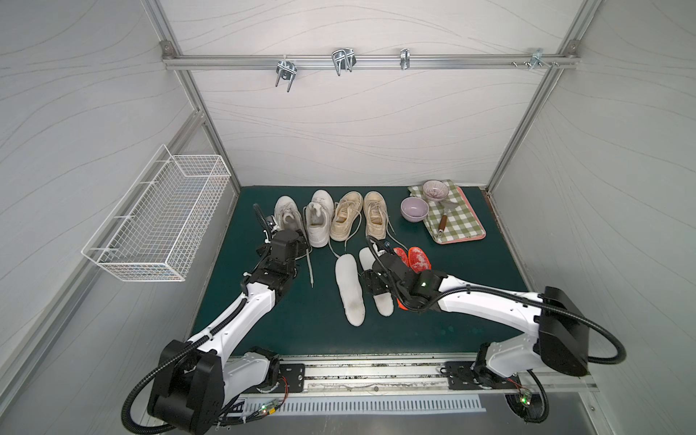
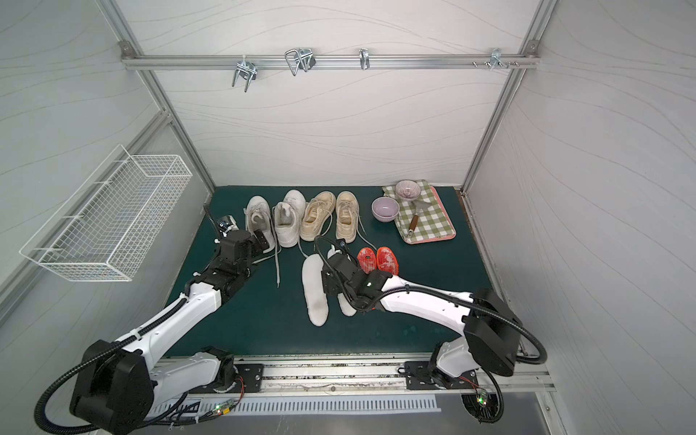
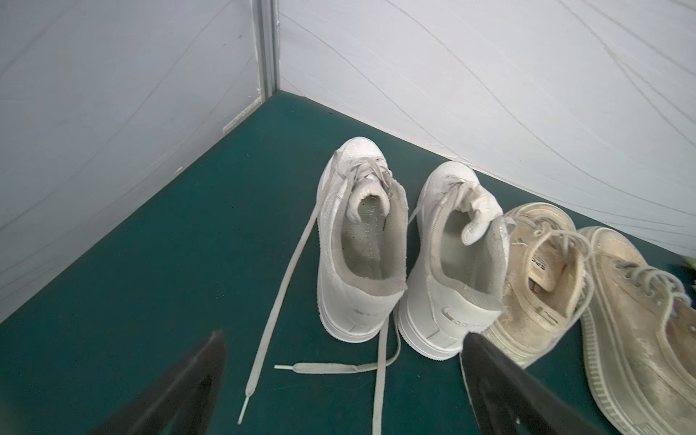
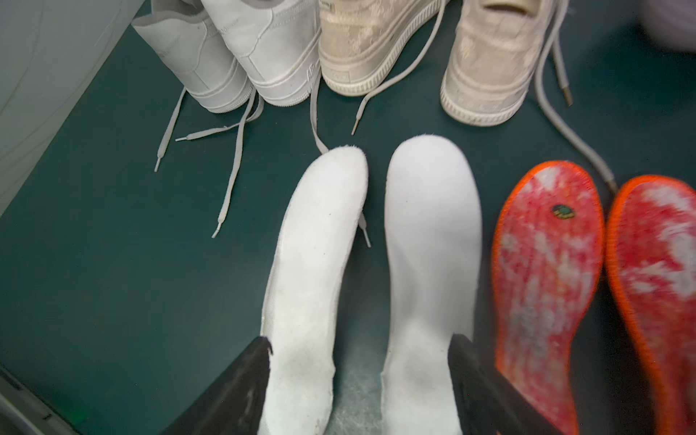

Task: Remove the insole from the shoe
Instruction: Place the insole at the center of the board, then reset both arms

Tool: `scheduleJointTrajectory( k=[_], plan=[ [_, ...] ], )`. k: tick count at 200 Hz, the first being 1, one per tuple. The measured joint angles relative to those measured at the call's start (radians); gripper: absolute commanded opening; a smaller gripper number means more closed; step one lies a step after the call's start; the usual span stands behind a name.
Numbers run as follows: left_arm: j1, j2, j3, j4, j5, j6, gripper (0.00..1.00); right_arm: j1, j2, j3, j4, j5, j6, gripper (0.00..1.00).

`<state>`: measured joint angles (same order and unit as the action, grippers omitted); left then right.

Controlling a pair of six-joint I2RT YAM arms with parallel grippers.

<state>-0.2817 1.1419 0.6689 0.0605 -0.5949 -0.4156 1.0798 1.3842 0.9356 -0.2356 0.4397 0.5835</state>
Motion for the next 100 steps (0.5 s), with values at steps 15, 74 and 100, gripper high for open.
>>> scheduleJointTrajectory(
  k=[15,74,100],
  plan=[
    [0.0,0.008,-0.006,0.009,-0.035,0.018,0.99,-0.014,-0.068,-0.036,0.006,0.036,-0.058,0.85],
    [0.0,0.098,-0.144,0.2,-0.152,0.19,0.99,-0.27,-0.237,-0.136,0.09,0.17,-0.282,0.92],
    [0.024,0.168,-0.164,0.276,-0.155,0.251,0.99,-0.4,-0.246,-0.197,0.169,0.217,-0.383,0.95]
  ],
)
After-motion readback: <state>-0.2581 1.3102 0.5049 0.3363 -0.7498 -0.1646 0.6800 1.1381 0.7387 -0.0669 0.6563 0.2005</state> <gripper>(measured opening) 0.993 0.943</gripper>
